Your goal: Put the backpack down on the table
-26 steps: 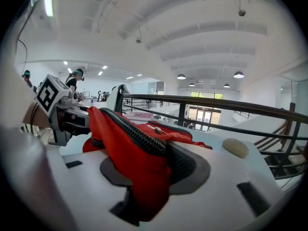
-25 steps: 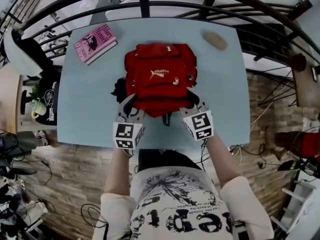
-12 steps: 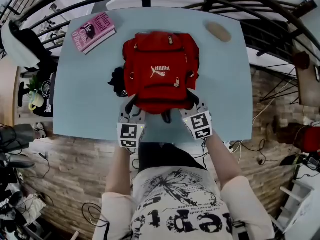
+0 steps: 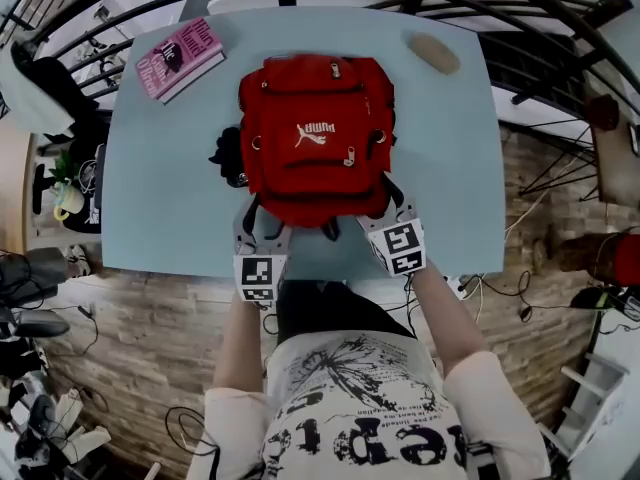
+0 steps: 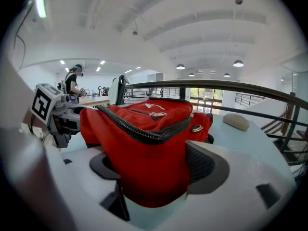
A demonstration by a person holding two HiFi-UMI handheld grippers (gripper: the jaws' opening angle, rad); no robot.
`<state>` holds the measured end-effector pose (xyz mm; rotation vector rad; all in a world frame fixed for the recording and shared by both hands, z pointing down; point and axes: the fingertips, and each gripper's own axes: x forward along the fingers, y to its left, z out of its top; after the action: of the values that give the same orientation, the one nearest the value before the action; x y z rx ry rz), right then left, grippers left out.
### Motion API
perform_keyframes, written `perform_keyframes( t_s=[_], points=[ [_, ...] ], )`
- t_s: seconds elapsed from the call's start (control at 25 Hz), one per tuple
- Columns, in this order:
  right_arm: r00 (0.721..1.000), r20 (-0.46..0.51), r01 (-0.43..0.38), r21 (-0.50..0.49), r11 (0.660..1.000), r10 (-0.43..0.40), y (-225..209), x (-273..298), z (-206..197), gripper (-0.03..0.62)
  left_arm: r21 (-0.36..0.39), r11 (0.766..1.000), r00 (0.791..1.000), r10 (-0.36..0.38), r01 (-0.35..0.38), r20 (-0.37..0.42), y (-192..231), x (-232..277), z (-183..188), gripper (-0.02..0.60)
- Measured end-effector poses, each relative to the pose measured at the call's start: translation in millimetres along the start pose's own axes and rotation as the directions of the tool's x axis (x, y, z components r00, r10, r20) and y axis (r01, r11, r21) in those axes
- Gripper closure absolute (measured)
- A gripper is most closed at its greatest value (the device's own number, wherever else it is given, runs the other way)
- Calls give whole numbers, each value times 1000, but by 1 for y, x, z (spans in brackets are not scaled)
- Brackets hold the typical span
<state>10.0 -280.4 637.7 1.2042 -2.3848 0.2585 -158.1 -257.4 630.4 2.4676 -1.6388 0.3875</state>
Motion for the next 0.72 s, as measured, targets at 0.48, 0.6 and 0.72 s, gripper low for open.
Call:
perform_keyframes(
  t_s=[0.48,0.6,0.72],
  points=[
    [1000,-22,-20,-36,999,20,13,-43,-17,232,-22,1000,997,20,-21,-79,-20,-44,-19,295],
    [1000,10,-19,-24,1000,20,19,-59,-10,233,-45,998,999,40,-41,-31,-24,-55,-6,295],
    [998,60,-23,-3,1000,24,28,-75,1,245,-66,997,999,45,-45,8,-27,-68,4,295]
  ],
)
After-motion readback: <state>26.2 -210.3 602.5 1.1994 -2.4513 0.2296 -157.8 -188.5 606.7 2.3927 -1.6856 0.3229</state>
